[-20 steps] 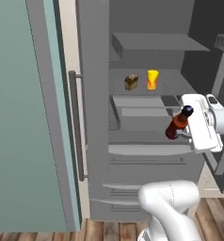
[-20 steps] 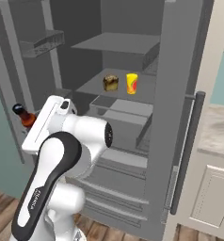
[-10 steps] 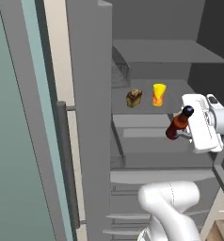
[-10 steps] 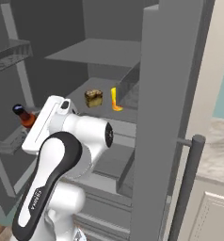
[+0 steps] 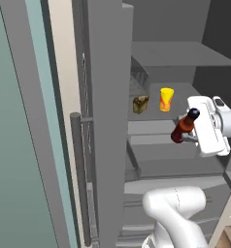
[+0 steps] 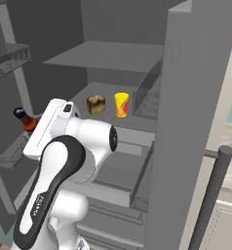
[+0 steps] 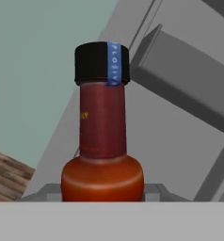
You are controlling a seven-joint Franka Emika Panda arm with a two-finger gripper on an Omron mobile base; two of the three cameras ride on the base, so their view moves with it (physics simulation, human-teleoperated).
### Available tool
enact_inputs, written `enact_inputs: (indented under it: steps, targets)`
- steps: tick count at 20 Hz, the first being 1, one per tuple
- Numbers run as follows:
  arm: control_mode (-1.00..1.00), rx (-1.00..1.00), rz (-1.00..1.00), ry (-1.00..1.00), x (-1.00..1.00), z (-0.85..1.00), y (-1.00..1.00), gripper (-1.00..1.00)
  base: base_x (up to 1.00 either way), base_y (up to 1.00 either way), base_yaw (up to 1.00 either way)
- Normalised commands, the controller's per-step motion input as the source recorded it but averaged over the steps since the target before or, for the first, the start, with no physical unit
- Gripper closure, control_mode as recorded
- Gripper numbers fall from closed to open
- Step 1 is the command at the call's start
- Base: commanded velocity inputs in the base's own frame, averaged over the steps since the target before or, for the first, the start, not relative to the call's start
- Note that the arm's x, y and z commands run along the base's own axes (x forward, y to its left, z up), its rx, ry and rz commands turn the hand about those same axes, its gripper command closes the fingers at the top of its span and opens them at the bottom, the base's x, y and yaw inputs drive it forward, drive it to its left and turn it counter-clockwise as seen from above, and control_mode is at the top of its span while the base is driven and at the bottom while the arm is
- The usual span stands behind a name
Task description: Place the ketchup and condiment bottle from the counter to the top shelf of the fridge. If the existing items in the fridge are on the top shelf, move them to other shelves.
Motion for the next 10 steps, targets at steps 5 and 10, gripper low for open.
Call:
enact_inputs:
  steps: [5, 10]
  targets:
    - [1.00, 0.00, 0.00, 0.00, 0.00, 0.00, 0.00, 1.00, 0.20, 0.19, -0.01]
    - [1.00, 0.00, 0.00, 0.00, 0.00, 0.00, 0.00, 1.00, 0.41, 0.02, 0.00]
